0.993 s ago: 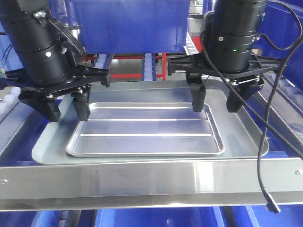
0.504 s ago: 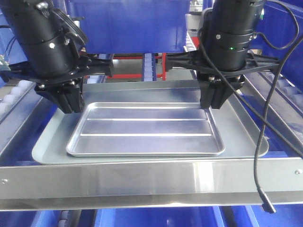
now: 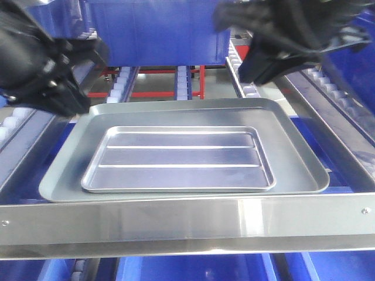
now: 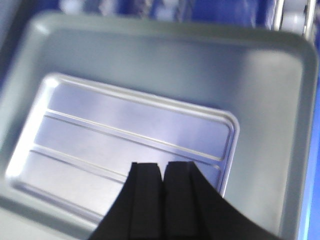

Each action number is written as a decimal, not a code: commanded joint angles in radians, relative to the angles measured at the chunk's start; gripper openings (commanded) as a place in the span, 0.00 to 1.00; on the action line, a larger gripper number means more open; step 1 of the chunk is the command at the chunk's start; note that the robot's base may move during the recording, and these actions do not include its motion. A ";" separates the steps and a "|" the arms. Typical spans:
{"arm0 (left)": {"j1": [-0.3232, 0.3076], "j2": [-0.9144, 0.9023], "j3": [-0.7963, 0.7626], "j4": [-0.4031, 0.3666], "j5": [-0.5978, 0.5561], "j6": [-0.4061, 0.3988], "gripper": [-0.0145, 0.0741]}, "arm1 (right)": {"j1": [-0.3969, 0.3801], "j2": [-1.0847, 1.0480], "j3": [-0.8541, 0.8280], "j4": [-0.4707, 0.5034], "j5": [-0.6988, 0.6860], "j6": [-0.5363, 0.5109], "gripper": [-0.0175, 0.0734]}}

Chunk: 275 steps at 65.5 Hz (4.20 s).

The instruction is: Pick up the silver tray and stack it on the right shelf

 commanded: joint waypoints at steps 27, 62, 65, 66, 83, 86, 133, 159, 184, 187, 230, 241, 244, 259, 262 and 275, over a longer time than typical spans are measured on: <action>-0.006 -0.612 0.430 0.241 -0.486 0.002 0.05 | 0.000 -0.759 0.475 -0.245 -0.225 -0.013 0.25; -0.006 -1.056 0.575 0.297 -0.490 0.002 0.05 | 0.000 -1.105 0.500 -0.226 -0.047 -0.013 0.25; -0.006 -1.056 0.575 0.297 -0.490 0.002 0.05 | 0.000 -1.105 0.500 -0.226 -0.047 -0.013 0.25; -0.006 -1.056 0.575 0.297 -0.490 0.002 0.05 | 0.000 -1.105 0.500 -0.226 -0.047 -0.013 0.25; -0.006 -1.056 0.575 0.297 -0.490 0.002 0.05 | 0.000 -1.105 0.500 -0.226 -0.047 -0.013 0.25; -0.006 -1.056 0.575 0.297 -0.490 0.002 0.05 | 0.000 -1.105 0.500 -0.226 -0.047 -0.013 0.25; -0.006 -1.056 0.575 0.315 -0.490 0.002 0.05 | -0.443 -1.343 0.776 0.249 -0.212 -0.477 0.25; -0.006 -1.054 0.575 0.321 -0.488 0.002 0.05 | -0.443 -1.356 0.850 0.249 -0.265 -0.465 0.25; -0.006 -1.054 0.575 0.321 -0.488 0.002 0.05 | -0.443 -1.356 0.850 0.249 -0.265 -0.465 0.25; -0.006 -1.054 0.575 0.321 -0.488 0.002 0.05 | -0.443 -1.356 0.850 0.249 -0.265 -0.465 0.25; 0.265 -1.268 0.639 -0.090 -0.126 0.536 0.05 | -0.443 -1.356 0.850 0.249 -0.265 -0.465 0.25; 0.358 -1.357 0.762 -0.127 -0.278 0.531 0.05 | -0.443 -1.356 0.850 0.249 -0.265 -0.465 0.25; 0.372 -1.373 0.794 -0.136 -0.285 0.531 0.05 | -0.443 -1.356 0.850 0.249 -0.265 -0.465 0.25; 0.417 -1.372 0.791 -0.187 -0.205 0.531 0.05 | -0.443 -1.356 0.850 0.249 -0.265 -0.465 0.25; 0.421 -1.372 0.791 -0.195 -0.192 0.531 0.05 | -0.443 -1.356 0.850 0.249 -0.265 -0.465 0.25; 0.423 -1.372 0.791 -0.179 -0.158 0.536 0.05 | -0.443 -1.356 0.850 0.249 -0.265 -0.465 0.25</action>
